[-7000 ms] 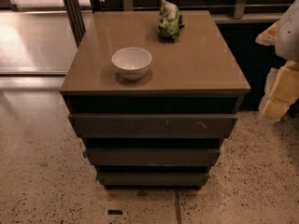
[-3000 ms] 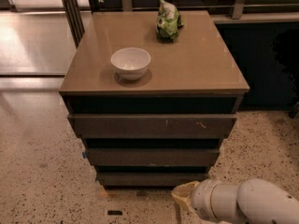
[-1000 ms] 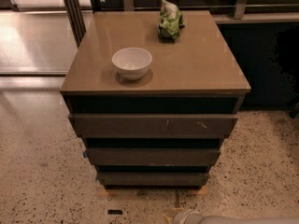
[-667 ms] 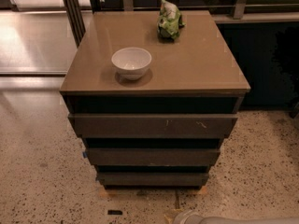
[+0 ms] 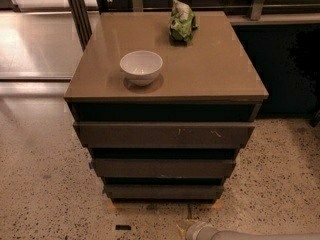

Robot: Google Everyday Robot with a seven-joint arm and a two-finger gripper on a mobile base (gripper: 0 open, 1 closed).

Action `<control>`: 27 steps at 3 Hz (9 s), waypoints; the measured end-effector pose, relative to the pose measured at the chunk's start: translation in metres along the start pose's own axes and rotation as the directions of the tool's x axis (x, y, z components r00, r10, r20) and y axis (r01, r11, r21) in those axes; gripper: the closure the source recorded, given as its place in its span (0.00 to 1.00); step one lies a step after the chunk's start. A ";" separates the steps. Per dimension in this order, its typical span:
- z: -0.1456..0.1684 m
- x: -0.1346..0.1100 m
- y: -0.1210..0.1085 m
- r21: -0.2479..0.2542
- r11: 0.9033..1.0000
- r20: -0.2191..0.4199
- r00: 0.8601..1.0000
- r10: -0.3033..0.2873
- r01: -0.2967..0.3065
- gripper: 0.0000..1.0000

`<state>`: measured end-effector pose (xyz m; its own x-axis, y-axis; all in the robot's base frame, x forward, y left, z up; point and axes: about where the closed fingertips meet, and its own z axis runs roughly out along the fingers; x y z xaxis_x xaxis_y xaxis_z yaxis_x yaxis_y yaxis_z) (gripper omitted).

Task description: Open bottom drawer

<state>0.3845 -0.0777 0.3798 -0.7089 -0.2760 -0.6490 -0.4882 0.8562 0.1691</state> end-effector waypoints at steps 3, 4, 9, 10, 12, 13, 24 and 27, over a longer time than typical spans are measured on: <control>0.042 -0.025 -0.044 -0.013 0.993 0.089 0.989 -0.114 0.116 1.00; 0.044 -0.026 -0.043 -0.048 0.989 0.086 0.987 -0.138 0.143 1.00; 0.107 -0.039 -0.111 -0.059 0.976 0.114 0.972 -0.203 0.211 1.00; 0.114 -0.036 -0.132 0.077 0.984 0.179 0.969 -0.172 0.160 1.00; 0.122 -0.033 -0.179 0.214 0.973 0.237 0.961 -0.139 0.088 1.00; 0.137 -0.032 -0.199 0.223 0.972 0.235 0.965 -0.121 0.067 1.00; 0.173 0.068 -0.245 -0.043 0.951 -0.167 0.941 0.295 -0.306 1.00; 0.141 0.083 -0.216 -0.331 0.765 -0.297 0.831 0.471 -0.552 1.00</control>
Offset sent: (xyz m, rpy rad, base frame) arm 0.0834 -0.0216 -0.0302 0.0010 -0.1768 0.1111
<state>0.5031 -0.2240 0.1848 -0.9700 0.0440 -0.2389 -0.1504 0.6632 0.7331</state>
